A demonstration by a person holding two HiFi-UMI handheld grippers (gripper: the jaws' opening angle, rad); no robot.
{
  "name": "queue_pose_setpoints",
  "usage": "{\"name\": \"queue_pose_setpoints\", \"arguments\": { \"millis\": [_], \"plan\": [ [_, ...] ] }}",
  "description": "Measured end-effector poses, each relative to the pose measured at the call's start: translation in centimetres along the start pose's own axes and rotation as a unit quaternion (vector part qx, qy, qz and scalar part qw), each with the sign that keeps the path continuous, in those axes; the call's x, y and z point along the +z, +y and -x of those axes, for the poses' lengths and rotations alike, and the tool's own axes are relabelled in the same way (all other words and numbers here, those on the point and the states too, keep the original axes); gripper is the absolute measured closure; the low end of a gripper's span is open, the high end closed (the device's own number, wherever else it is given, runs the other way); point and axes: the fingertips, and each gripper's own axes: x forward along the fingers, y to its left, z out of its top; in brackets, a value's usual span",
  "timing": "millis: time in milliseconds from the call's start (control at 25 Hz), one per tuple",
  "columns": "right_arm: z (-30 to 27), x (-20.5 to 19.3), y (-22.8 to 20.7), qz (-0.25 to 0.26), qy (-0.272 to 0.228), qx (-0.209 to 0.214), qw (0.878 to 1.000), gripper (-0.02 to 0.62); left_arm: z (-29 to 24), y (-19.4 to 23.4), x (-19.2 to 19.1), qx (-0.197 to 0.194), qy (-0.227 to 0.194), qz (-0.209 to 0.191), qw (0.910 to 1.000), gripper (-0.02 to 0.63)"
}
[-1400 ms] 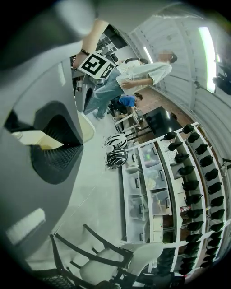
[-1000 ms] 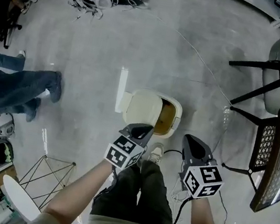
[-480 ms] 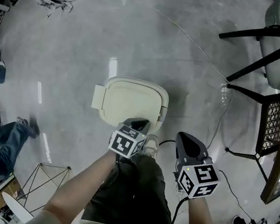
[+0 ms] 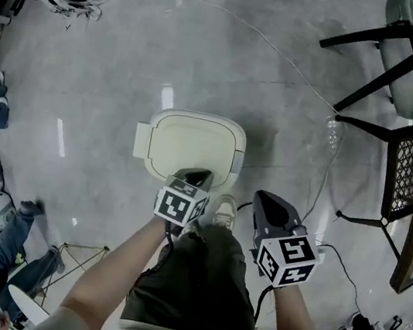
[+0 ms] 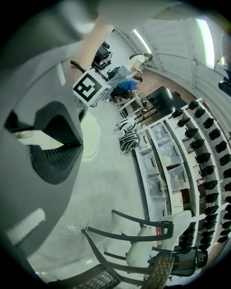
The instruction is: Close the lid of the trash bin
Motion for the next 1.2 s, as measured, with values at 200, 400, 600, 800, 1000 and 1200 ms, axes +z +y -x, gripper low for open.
{"name": "queue_pose_setpoints", "arguments": {
  "millis": [200, 400, 600, 800, 1000, 1200],
  "plan": [
    [3.6, 4.9, 2.5, 0.021, -0.015, 0.007, 1.0, 0.592, 7.6, -0.4, 3.4, 0.018, -0.036, 0.007, 0.9992, 0.603],
    [9.7, 11.8, 6.6, 0.053, -0.044, 0.018, 0.997, 0.592, 17.9, -3.1, 8.2, 0.024, -0.086, -0.008, 0.9959, 0.603],
    [17.4, 19.6, 11.6, 0.117, -0.084, 0.03, 0.989, 0.592, 28.6, -6.8, 13.8, 0.045, -0.158, -0.037, 0.9858, 0.603],
    [25.1, 25.7, 17.0, 0.162, -0.142, 0.047, 0.975, 0.592, 39.1, -10.7, 17.9, 0.068, -0.224, -0.07, 0.9696, 0.603],
    [32.6, 30.3, 22.5, 0.188, -0.214, 0.069, 0.956, 0.592, 48.5, -14.9, 19.8, 0.098, -0.276, -0.112, 0.9496, 0.603],
    [39.0, 32.9, 26.9, 0.209, -0.273, 0.088, 0.935, 0.592, 56.0, -18.6, 20.2, 0.12, -0.332, -0.14, 0.9249, 0.603]
  ]
}}
